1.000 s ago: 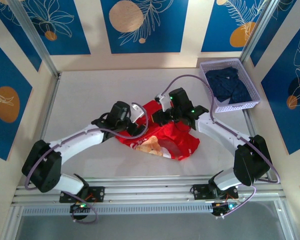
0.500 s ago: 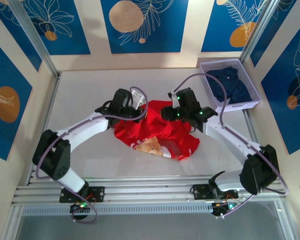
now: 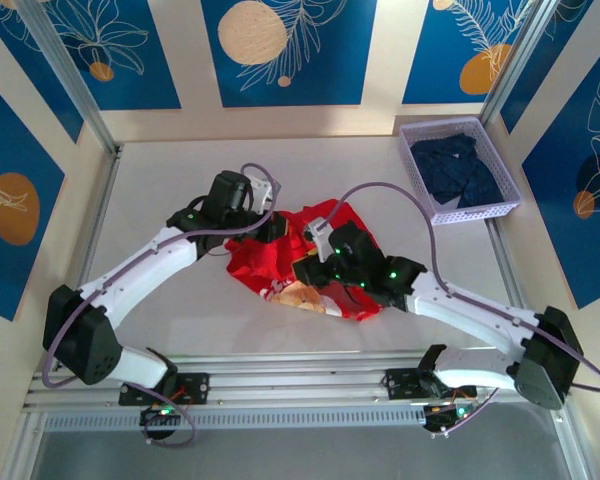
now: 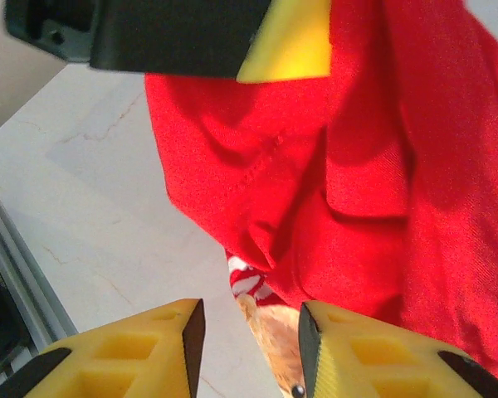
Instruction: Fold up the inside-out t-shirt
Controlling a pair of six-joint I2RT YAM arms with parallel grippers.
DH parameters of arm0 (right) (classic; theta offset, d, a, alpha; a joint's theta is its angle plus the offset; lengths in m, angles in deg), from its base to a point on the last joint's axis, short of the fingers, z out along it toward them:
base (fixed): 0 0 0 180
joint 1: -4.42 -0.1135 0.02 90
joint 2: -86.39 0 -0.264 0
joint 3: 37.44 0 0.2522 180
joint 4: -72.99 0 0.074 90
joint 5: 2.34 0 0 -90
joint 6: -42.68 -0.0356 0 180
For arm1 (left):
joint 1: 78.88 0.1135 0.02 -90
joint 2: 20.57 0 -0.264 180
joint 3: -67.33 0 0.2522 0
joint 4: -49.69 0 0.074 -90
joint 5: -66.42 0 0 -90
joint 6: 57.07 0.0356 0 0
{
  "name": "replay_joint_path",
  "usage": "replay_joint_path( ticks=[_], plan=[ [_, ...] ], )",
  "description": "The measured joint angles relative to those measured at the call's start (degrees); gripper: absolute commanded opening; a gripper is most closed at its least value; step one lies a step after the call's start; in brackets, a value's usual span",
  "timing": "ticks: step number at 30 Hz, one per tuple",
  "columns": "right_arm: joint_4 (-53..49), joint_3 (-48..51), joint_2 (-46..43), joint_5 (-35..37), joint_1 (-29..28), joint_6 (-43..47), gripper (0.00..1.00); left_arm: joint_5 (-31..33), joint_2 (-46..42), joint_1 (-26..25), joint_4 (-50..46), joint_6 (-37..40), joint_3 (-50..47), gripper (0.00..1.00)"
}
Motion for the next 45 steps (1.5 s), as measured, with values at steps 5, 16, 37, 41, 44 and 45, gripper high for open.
replay_joint_path(
  ticks=[5,16,37,41,44,45],
  plan=[
    [3.15,-2.78,8.07,-0.02,1.20,-0.55,0.38,0.02,-0.50,0.04,-0.50,0.02,0.00,0.00],
    [8.66,-5.46,14.19,-2.62,7.30,-1.29,0.41,-0.07,-1.86,0.15,-1.62,0.35,0.00,0.00],
    [6.51,-11.02,9.33,-26.32,14.29,-4.33,0.00,9.16,-4.72,2.12,-0.61,4.13,-2.86,0.24],
    [6.71,-11.41,9.31,-30.67,16.13,-9.09,0.00,12.46,-7.54,2.91,0.35,5.70,-5.68,0.49],
    [6.80,-11.41,9.35,-31.63,17.66,-12.79,0.00,13.68,-11.74,2.97,0.63,5.88,-9.27,0.56],
    [6.99,-11.45,9.46,-31.95,18.05,-13.94,0.00,13.97,-13.88,2.93,1.11,5.62,-10.91,0.58]
  ],
)
